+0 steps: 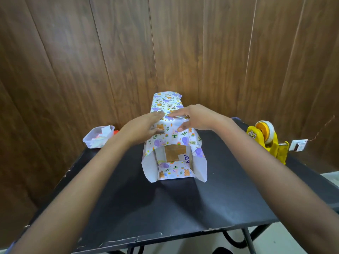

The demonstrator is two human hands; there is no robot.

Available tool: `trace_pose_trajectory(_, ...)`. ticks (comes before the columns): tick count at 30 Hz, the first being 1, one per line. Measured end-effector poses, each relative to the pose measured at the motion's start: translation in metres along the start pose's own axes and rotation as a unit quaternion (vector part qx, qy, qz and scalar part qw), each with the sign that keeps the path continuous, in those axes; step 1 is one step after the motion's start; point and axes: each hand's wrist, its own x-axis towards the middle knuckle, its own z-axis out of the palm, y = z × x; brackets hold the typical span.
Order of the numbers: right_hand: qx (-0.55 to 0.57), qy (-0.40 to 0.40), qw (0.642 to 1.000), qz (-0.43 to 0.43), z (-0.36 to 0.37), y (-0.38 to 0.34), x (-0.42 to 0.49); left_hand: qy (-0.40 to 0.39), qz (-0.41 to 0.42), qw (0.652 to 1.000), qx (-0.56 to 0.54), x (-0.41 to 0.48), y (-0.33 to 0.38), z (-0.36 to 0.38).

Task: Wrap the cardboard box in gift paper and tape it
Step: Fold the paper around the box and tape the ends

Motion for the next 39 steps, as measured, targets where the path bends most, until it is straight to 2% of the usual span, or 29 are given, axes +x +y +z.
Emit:
trace_pose_trajectory(3,-0.075,-0.004,0.997,0.003,0.001,-0.008,0.002,0.021,0.004,0.999,0.024,-0.004,0.002,-0.003)
trace_pose_trajectory(6,-0.137,0.004,0.991,0.009,0.003,-0.013,0.002,0.014,-0.011,0.995,0.097,-0.003,0.012,-0.010)
trace_pose_trajectory(10,-0.168,-0.002,0.986,0.010,0.002,-0.011,0.002,0.013,-0.007,0.984,0.176,-0.002,0.021,-0.012)
trace_pose_trajectory(12,-0.124,-0.007,0.992,0.014,0.002,-0.007,0.004,0.019,-0.004,0.983,0.181,-0.001,0.020,-0.010)
trace_pose_trajectory(15,0.110,-0.016,0.994,0.011,-0.001,0.008,-0.005,0.026,-0.001,0.981,0.193,0.000,0.021,-0.005)
trace_pose_trajectory(17,0.238,0.044,0.970,0.031,0.000,0.028,-0.019,0.024,-0.007,0.978,0.206,0.001,0.023,-0.003)
trace_pose_trajectory(19,0.250,0.158,0.949,0.108,0.005,0.062,-0.035,0.023,-0.013,0.978,0.207,0.002,0.024,-0.003)
trace_pose_trajectory(21,0.166,0.238,0.930,0.226,0.016,0.104,-0.052,0.024,-0.015,0.978,0.208,0.001,0.027,-0.004)
trace_pose_trajectory(23,0.069,0.226,0.917,0.320,0.029,0.139,-0.067,0.027,-0.018,0.977,0.209,0.002,0.031,-0.002)
trace_pose_trajectory(25,-0.018,0.207,0.903,0.377,0.042,0.160,-0.080,0.029,-0.025,0.976,0.214,0.005,0.037,0.000)
trace_pose_trajectory(28,-0.093,0.261,0.863,0.424,0.054,0.178,-0.096,0.030,-0.031,0.973,0.225,0.010,0.047,0.001)
trace_pose_trajectory(30,-0.061,0.326,0.832,0.445,0.058,0.190,-0.104,0.028,-0.030,0.971,0.235,0.012,0.050,0.001)
trace_pose_trajectory(34,0.152,0.372,0.775,0.488,0.063,0.209,-0.115,0.026,-0.033,0.971,0.233,0.013,0.050,0.002)
trace_pose_trajectory(36,0.193,0.372,0.764,0.491,0.067,0.210,-0.117,0.024,-0.035,0.972,0.232,0.012,0.050,0.002)
trace_pose_trajectory(39,0.181,0.388,0.764,0.483,0.072,0.205,-0.119,0.026,-0.037,0.972,0.230,0.011,0.050,0.003)
